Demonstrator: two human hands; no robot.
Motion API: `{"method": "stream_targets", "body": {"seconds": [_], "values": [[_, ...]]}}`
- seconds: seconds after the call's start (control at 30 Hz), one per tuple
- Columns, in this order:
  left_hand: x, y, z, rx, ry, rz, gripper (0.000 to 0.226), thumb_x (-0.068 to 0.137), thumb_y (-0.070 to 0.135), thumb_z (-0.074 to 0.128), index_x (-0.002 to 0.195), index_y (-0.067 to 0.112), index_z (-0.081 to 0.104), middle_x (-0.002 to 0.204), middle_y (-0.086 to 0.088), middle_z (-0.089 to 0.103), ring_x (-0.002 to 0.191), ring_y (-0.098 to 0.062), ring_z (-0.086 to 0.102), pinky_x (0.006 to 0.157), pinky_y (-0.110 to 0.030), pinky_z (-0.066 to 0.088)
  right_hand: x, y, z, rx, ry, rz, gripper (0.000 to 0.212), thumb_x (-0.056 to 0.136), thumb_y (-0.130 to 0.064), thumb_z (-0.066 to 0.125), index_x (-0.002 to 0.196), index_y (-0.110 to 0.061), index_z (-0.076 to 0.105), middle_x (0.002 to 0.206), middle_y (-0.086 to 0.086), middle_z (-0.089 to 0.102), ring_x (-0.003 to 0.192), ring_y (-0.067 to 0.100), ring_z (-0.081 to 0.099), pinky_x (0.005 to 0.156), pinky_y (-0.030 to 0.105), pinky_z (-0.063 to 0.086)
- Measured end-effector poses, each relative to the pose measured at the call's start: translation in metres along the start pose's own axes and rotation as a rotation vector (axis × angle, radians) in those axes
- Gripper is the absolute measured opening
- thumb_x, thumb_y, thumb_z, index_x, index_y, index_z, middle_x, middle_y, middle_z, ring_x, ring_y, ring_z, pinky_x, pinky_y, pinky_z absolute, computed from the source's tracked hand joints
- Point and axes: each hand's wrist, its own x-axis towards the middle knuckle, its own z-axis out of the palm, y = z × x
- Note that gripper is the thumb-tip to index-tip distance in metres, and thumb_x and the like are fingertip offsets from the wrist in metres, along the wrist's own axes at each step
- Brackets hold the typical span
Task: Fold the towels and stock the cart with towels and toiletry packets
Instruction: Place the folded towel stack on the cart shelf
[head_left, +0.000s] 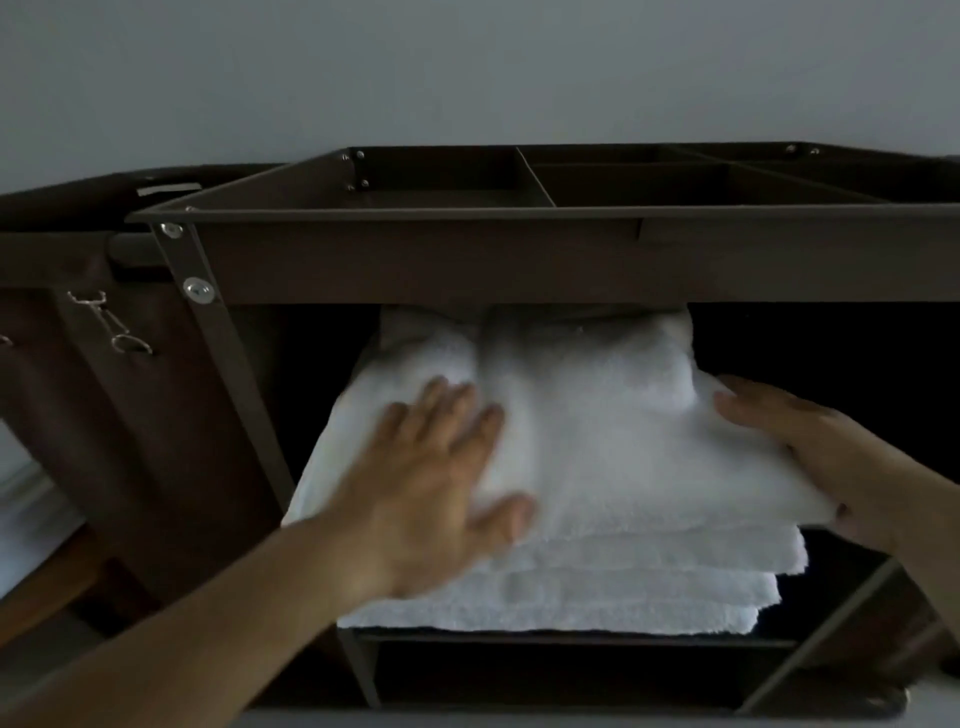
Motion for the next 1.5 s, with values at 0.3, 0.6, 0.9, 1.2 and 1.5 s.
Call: {"method": "stream_targets", "body": {"seconds": [0.3, 0.6, 0.9, 1.2, 1.5], "values": [[-0.04, -0.001, 0.09, 0.377, 0.456, 0.417, 0.129, 0.057, 0.07, 0.074, 0.159, 0.027, 0.006, 0.163, -0.021, 0.009, 0.146, -0.051, 0.015, 0.111, -0.072, 0.016, -0.029, 0.079, 0.048, 0.386, 0.197, 0.188, 0.1, 0.035, -0.074, 0.088, 0.122, -0.03, 0.067, 0.114, 0.006, 0.074, 0.095, 0.026, 0.074, 0.072, 0.039, 0.058], [-0.024, -0.018, 0.123, 0.671, 0.755, 0.305, 0.056, 0.109, 0.013, 0.026, 0.156, 0.035, 0.004, 0.163, -0.014, -0.002, 0.139, -0.043, 0.03, 0.107, -0.063, 0.032, -0.014, 0.097, 0.044, 0.457, 0.111, 0.247, 0.079, 0.049, -0.076, 0.083, 0.112, -0.028, 0.075, 0.116, 0.016, 0.072, 0.102, 0.039, 0.071, 0.074, 0.054, 0.058], [0.03, -0.043, 0.036, 0.406, 0.524, 0.164, 0.126, 0.075, 0.026, 0.076, 0.153, 0.034, -0.023, 0.157, -0.036, -0.002, 0.139, -0.057, 0.025, 0.103, -0.061, 0.033, 0.065, 0.029, 0.039, 0.333, 0.275, 0.248, 0.084, 0.032, -0.061, 0.089, 0.106, -0.026, 0.075, 0.087, 0.01, 0.076, 0.073, 0.036, 0.074, 0.068, 0.057, 0.054], [0.042, -0.095, 0.068, 0.582, 0.491, 0.121, 0.125, 0.073, 0.017, 0.076, 0.156, 0.026, -0.016, 0.119, -0.03, 0.048, 0.099, -0.04, 0.057, 0.082, -0.046, 0.042, 0.126, 0.052, 0.098, 0.334, 0.254, 0.201, 0.08, 0.044, -0.063, 0.083, 0.113, -0.024, 0.073, 0.103, 0.012, 0.076, 0.093, 0.037, 0.073, 0.08, 0.057, 0.057], [0.032, -0.111, 0.076, 0.517, 0.507, -0.014, 0.136, 0.055, 0.061, 0.084, 0.158, 0.02, 0.004, 0.124, -0.027, 0.052, 0.104, -0.039, 0.057, 0.081, -0.045, 0.038, 0.131, 0.049, 0.12, 0.279, 0.244, 0.189, 0.074, 0.054, -0.065, 0.077, 0.115, -0.023, 0.071, 0.106, 0.012, 0.075, 0.099, 0.036, 0.07, 0.094, 0.057, 0.052]]}}
